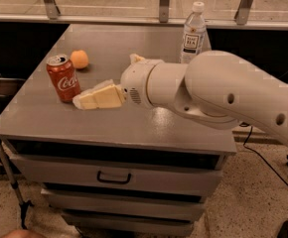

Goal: Pick coke can

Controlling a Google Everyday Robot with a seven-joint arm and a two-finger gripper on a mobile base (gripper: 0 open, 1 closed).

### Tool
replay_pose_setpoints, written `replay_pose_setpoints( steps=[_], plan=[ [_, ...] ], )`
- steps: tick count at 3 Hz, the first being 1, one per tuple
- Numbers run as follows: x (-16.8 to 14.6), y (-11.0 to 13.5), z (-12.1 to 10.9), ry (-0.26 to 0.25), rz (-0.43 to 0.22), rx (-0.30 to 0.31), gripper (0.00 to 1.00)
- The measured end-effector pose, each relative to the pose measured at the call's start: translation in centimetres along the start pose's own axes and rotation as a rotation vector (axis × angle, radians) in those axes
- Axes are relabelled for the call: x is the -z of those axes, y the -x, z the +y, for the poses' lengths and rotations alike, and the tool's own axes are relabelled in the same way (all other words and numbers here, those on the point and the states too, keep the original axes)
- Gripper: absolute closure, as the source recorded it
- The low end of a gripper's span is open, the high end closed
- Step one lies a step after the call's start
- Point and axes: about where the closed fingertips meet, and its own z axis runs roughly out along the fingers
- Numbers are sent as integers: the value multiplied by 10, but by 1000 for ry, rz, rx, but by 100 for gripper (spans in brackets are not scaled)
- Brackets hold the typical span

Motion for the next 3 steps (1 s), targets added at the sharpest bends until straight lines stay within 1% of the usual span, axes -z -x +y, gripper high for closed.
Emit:
replay_pose_setpoints(
  steps=[1, 2, 3],
  plan=[
    [-32, 3, 11, 33, -20, 3, 0],
    [-60, 0, 21, 63, -26, -1, 0],
    [-84, -2, 26, 74, -33, -3, 0]
  ],
)
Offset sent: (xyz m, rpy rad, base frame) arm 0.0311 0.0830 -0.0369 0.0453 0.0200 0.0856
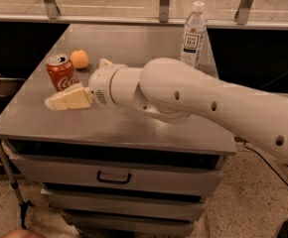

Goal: Pick coke can

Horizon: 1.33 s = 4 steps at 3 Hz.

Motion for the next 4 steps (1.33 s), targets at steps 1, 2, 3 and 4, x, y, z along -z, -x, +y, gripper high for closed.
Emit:
replay_pose_setpoints(
  steps=[1, 2, 3, 4],
  plan=[
    [-25, 8, 0, 4, -16, -2, 0],
    [-42, 19, -1, 12, -36, 4, 0],
    [-71, 35, -3, 34, -78, 21, 0],
    [-72, 35, -3, 34, -78, 21, 0]
  ],
)
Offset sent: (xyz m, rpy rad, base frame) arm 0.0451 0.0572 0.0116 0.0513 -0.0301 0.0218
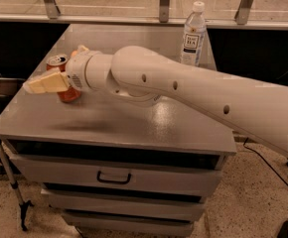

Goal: Pick coke can

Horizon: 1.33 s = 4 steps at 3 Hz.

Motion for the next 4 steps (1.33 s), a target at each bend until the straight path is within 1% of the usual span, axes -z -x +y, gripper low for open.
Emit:
replay_pose_setpoints(
  steps=[1, 2, 3, 4],
  plan=[
    [30, 12, 18, 9, -1, -15, 18],
    [57, 24, 29, 7, -5, -23, 41],
    [57, 26, 31, 9, -6, -18, 40],
    [57, 28, 33, 10, -7, -14, 17]
  ],
)
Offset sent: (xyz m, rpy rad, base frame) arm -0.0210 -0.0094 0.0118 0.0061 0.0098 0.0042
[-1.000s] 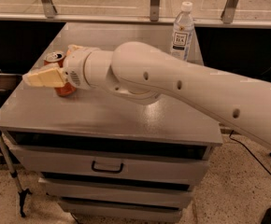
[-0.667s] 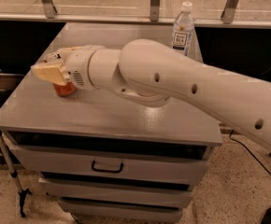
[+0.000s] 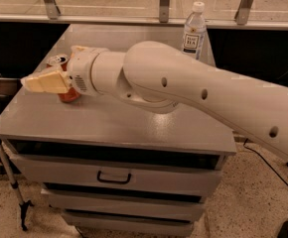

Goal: Pick coke can

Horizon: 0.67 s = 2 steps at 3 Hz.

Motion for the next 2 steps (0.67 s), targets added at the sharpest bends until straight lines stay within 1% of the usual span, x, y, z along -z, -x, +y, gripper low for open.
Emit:
replay_pose_setpoints(
  steps=[1, 2],
  plan=[
    [0, 2, 2, 2, -1, 5, 0],
    [0, 2, 2, 2, -1, 5, 0]
  ],
)
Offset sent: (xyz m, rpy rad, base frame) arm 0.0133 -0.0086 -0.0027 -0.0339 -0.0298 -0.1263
